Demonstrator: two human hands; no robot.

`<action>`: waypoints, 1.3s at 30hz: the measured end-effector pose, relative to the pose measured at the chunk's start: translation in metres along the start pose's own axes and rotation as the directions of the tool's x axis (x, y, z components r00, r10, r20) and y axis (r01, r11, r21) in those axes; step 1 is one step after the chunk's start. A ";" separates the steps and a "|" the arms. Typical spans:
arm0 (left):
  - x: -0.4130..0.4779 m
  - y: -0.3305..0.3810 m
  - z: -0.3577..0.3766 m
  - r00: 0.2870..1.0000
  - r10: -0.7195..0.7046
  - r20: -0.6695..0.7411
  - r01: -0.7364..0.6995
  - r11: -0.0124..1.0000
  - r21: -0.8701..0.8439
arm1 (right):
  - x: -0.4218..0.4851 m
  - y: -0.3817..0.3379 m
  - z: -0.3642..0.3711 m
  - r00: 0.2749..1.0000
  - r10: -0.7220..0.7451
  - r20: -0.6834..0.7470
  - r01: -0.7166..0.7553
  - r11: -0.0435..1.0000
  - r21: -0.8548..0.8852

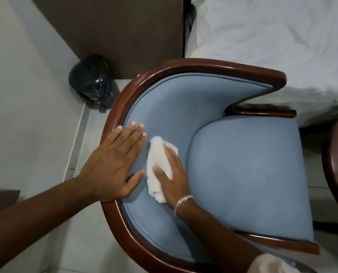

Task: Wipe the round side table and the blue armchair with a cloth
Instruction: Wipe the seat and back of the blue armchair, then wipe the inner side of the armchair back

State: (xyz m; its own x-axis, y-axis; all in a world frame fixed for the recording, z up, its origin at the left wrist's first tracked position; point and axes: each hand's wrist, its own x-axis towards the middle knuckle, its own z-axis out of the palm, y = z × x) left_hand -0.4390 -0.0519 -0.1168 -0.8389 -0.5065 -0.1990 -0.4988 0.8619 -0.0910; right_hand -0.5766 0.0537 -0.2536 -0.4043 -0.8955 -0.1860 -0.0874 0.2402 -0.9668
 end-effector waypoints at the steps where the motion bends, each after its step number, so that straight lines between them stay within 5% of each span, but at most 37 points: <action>1: 0.000 0.000 0.000 1.000 0.005 -0.011 -0.005 1.000 -0.004 | 0.017 -0.011 0.010 0.997 -0.060 -0.046 0.058 0.997 -0.044; 6: 0.001 0.003 0.002 1.000 -0.004 -0.014 0.004 1.000 -0.013 | 0.095 -0.008 -0.001 0.963 -0.010 -0.268 0.000 0.999 -0.038; 10: 0.001 0.000 0.010 0.988 0.032 -0.154 -0.038 0.999 -0.035 | 0.060 0.033 -0.032 0.978 0.205 -0.050 -0.209 0.972 -0.108; 14: -0.003 -0.005 0.017 0.969 -0.024 -0.245 -0.014 0.988 -0.151 | -0.008 0.026 -0.062 0.851 0.472 0.229 -0.452 0.882 -0.135; 17: -0.010 0.009 0.003 0.961 -0.141 -0.238 0.074 0.960 -0.271 | -0.050 -0.015 -0.089 0.772 0.530 0.350 -0.440 0.844 -0.308; 19: -0.022 0.029 -0.004 0.930 -0.289 -0.226 0.184 0.900 -0.395 | -0.060 -0.043 -0.097 0.781 0.485 0.394 -0.384 0.870 -0.310; 21: -0.038 0.053 -0.011 0.856 -0.501 -0.128 0.319 0.707 -0.631 | -0.067 -0.081 -0.095 0.817 0.404 0.411 -0.378 0.914 -0.146; 24: -0.061 0.078 -0.035 0.687 -0.705 0.176 0.273 0.026 -0.962 | -0.072 -0.147 -0.069 0.877 0.266 0.399 -0.326 0.941 0.089; 26: -0.081 0.079 -0.055 0.681 -0.653 0.331 0.026 -0.430 -0.902 | -0.072 -0.183 -0.042 0.910 0.119 0.397 -0.170 0.981 0.096; 28: -0.110 0.066 -0.072 0.703 -0.590 0.397 -0.127 -0.654 -0.746 | -0.074 -0.217 -0.013 0.872 -0.053 0.486 0.053 0.998 0.014; 30: -0.141 0.045 -0.081 0.652 -0.644 0.399 -0.219 -0.665 -0.714 | -0.073 -0.245 0.016 0.801 -0.193 0.566 0.247 0.969 -0.021; 33: -0.195 0.003 -0.077 0.480 -0.763 0.433 -0.407 -0.630 -0.661 | -0.065 -0.279 0.071 0.762 -0.291 0.578 0.401 0.913 -0.069; 35: -0.235 -0.025 -0.068 0.403 -0.812 0.423 -0.539 -0.584 -0.607 | -0.059 -0.296 0.121 0.740 -0.123 0.661 0.261 0.959 -0.113; 37: -0.275 -0.054 -0.055 0.385 -0.837 0.389 -0.649 -0.545 -0.530 | -0.059 -0.306 0.182 0.638 0.093 0.764 -0.010 0.994 -0.113; 39: -0.317 -0.088 -0.041 0.255 -0.873 0.416 -0.693 -0.465 -0.551 | -0.068 -0.309 0.251 0.654 0.030 0.756 0.076 0.992 -0.106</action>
State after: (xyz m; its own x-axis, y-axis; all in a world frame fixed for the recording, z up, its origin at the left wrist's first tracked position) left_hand -0.1380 0.0325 -0.0057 0.3118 -0.8719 -0.3776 0.6935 -0.0629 0.7177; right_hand -0.2939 -0.0539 0.0136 0.4207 -0.8618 -0.2835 -0.2134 0.2097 -0.9542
